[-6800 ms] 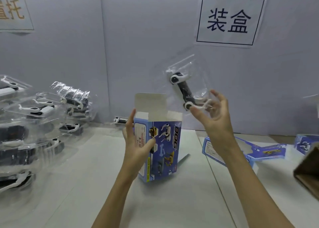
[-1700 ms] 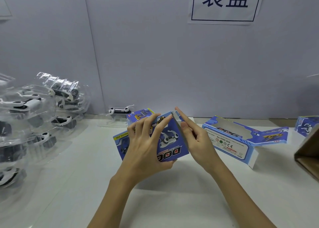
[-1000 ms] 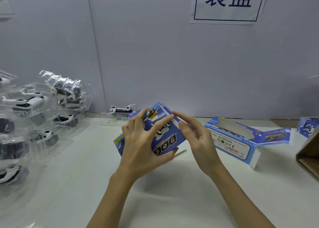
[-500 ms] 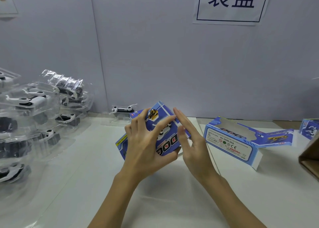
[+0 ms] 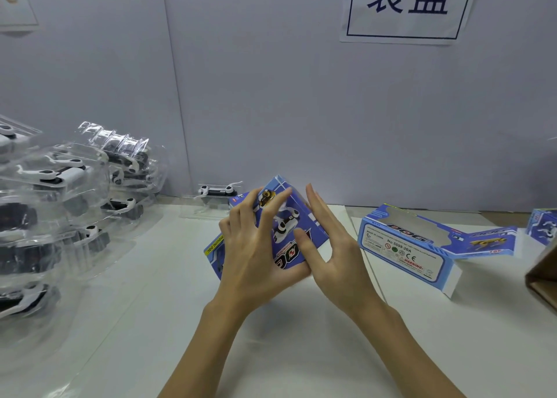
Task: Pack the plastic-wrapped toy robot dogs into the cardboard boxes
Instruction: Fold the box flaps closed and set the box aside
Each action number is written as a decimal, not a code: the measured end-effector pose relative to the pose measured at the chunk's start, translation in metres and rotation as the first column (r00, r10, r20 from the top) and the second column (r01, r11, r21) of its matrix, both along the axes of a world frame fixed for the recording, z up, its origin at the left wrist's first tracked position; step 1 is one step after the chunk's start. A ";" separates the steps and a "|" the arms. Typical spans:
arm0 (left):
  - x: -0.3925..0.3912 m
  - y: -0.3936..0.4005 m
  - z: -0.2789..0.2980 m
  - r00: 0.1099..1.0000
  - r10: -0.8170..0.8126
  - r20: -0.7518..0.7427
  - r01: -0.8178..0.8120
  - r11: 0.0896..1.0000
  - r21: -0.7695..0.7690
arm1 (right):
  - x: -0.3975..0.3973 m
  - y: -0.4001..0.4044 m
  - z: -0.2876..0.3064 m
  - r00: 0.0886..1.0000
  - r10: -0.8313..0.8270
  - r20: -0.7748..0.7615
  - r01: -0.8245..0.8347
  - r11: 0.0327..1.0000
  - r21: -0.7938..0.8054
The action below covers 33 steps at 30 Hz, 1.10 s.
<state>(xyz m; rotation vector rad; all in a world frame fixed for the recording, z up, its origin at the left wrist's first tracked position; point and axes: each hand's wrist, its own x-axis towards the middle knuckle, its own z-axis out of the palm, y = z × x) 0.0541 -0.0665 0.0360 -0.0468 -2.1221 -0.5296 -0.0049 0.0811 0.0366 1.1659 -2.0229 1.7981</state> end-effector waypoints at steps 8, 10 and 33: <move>0.002 0.004 0.001 1.000 0.004 -0.028 -0.004 1.000 -0.005 | -0.001 0.006 0.003 0.998 0.044 0.043 -0.043 0.999 -0.022; 0.002 0.004 0.002 1.000 0.004 -0.026 -0.004 1.000 -0.004 | 0.000 0.006 0.005 0.995 0.083 0.061 -0.080 0.995 -0.056; -0.006 -0.032 -0.001 0.952 -0.304 0.044 0.214 0.758 0.616 | -0.045 0.037 0.006 0.921 -0.189 0.342 0.206 0.978 -0.014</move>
